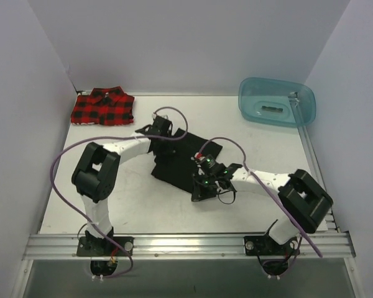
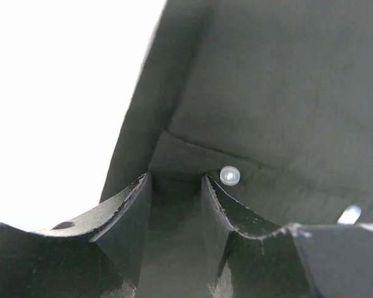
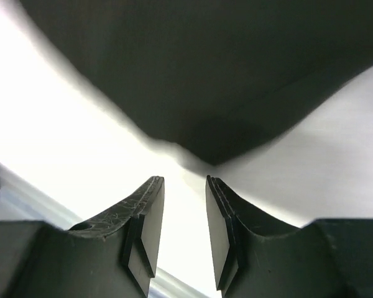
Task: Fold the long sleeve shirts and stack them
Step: Fold the shirt
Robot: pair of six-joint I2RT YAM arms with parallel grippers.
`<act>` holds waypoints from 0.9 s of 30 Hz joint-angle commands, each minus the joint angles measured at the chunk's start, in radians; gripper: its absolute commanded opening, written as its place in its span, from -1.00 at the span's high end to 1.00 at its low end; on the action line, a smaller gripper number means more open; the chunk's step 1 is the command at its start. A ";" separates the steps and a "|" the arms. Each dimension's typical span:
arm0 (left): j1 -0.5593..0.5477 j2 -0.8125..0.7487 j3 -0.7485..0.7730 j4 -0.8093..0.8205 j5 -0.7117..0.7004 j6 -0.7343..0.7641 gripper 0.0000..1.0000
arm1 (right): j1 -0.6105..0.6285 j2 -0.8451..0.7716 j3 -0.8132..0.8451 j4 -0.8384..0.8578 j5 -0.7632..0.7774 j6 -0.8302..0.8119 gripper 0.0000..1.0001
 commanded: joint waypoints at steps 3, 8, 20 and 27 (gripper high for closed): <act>0.073 0.073 0.276 -0.012 -0.043 0.204 0.06 | 0.196 0.122 0.149 0.107 -0.020 0.142 0.33; 0.077 -0.121 0.163 0.103 -0.078 0.205 0.01 | 0.160 0.069 0.258 0.010 0.027 0.050 0.30; -0.061 -0.547 -0.383 0.108 -0.073 -0.167 -0.50 | -0.372 0.171 0.450 -0.131 -0.009 -0.242 0.16; -0.050 -0.397 -0.405 0.169 -0.064 -0.182 -0.19 | -0.449 0.411 0.657 -0.157 -0.002 -0.276 0.18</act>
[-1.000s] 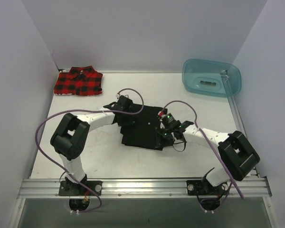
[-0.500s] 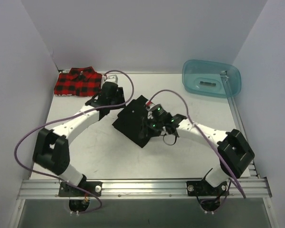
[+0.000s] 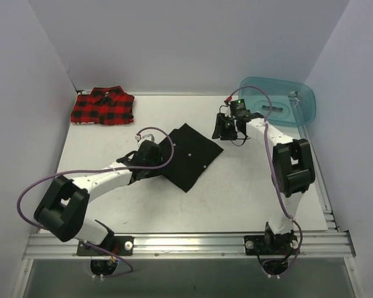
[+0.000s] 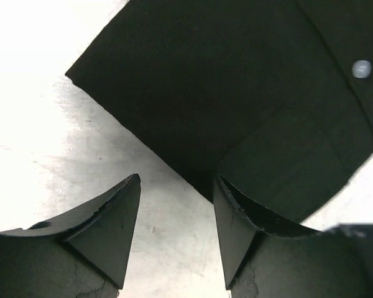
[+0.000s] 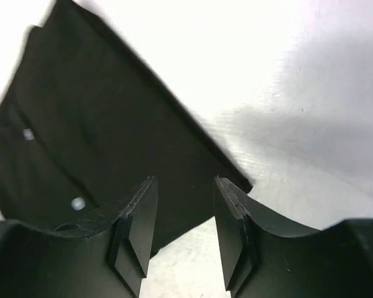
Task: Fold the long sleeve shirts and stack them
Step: Fold the shirt
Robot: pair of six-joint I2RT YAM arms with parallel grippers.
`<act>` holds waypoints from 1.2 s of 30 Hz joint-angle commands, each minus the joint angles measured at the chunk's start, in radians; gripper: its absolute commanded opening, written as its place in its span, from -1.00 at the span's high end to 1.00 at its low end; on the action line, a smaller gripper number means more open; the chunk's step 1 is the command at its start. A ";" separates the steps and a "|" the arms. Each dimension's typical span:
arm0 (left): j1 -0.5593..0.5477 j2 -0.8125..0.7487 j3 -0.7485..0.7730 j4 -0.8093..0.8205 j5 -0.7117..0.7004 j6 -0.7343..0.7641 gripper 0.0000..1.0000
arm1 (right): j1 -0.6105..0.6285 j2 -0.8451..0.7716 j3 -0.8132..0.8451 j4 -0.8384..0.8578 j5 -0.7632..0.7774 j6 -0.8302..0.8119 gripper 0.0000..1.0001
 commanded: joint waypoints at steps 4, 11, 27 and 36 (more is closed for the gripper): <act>0.037 0.138 0.041 0.100 0.006 -0.017 -0.16 | 0.008 0.102 0.008 -0.060 0.019 -0.030 0.21; 0.114 0.265 0.089 0.069 0.023 0.012 -0.09 | 0.058 0.107 -0.138 -0.048 0.021 0.036 0.23; 0.312 0.189 0.437 -0.161 -0.102 0.270 -0.31 | 0.459 -0.280 -0.544 0.204 0.067 0.496 0.21; -0.127 -0.142 0.215 -0.155 -0.437 0.414 -0.95 | 0.221 -0.570 -0.698 0.196 -0.013 0.343 -0.36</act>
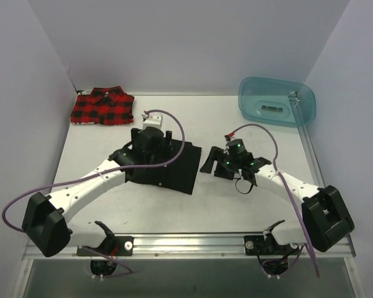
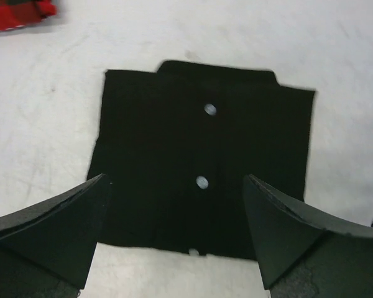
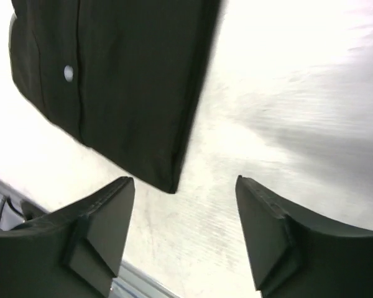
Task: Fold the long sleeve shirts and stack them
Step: Fold the shirt
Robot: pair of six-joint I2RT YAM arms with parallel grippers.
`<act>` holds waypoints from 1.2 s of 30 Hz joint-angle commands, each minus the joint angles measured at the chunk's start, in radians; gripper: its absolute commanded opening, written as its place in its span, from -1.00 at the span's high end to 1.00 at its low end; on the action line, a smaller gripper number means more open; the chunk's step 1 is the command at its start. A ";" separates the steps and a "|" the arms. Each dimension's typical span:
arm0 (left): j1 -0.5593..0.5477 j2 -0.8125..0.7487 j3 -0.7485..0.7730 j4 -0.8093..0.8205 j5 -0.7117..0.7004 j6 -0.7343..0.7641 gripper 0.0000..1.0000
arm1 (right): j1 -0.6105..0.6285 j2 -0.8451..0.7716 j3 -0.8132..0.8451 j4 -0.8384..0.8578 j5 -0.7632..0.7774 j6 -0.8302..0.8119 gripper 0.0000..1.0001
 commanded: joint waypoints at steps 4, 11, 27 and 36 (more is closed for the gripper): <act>-0.317 -0.120 -0.121 -0.072 -0.133 0.080 -0.95 | -0.176 -0.226 -0.123 -0.084 -0.036 -0.086 -0.63; -0.521 0.031 -0.136 -0.023 -0.053 0.188 -0.95 | -0.325 -0.407 -0.205 -0.169 -0.017 -0.113 -0.69; -0.652 0.463 0.039 -0.044 -0.202 0.397 -0.65 | -0.370 -0.509 -0.272 -0.212 -0.033 -0.115 -0.66; -0.600 0.552 0.007 0.037 -0.238 0.420 -0.42 | -0.405 -0.527 -0.289 -0.210 -0.028 -0.106 -0.64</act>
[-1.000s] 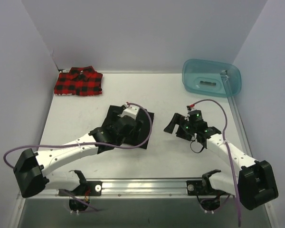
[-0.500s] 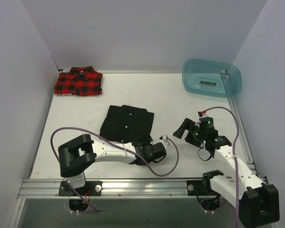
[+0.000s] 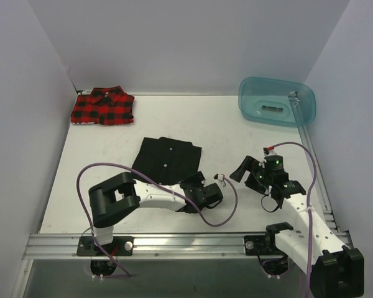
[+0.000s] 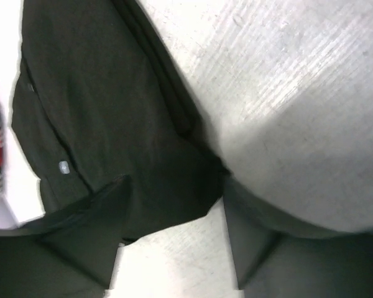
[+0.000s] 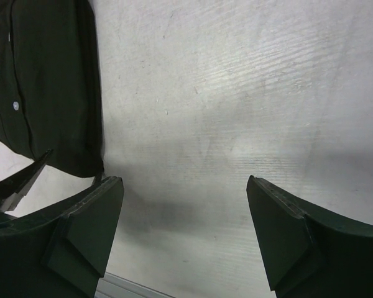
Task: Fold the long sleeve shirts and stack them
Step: Fold the shirt
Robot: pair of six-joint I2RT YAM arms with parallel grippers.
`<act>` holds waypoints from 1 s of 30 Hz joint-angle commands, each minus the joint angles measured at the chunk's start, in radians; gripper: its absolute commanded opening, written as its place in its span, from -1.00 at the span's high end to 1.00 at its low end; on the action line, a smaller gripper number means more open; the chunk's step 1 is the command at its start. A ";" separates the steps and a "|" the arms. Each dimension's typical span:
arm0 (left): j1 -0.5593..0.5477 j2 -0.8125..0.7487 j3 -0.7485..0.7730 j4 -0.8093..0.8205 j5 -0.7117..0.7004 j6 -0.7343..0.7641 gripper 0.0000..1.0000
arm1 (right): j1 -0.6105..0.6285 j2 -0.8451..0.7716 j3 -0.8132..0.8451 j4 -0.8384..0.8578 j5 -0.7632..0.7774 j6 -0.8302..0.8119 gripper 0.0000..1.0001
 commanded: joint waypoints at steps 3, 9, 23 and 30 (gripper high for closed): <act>0.034 0.047 -0.024 0.028 0.044 -0.013 -0.01 | -0.029 -0.005 -0.012 -0.001 -0.014 0.013 -0.64; 0.034 0.001 -0.027 0.026 0.077 -0.045 0.79 | -0.051 0.065 0.003 0.058 -0.074 0.087 -0.64; 0.048 -0.176 -0.026 0.021 0.221 -0.143 0.88 | 0.080 0.459 0.008 0.592 -0.177 0.483 -0.74; 0.051 -0.176 -0.014 0.026 0.244 -0.194 0.87 | 0.189 0.738 0.019 0.882 -0.186 0.642 -0.97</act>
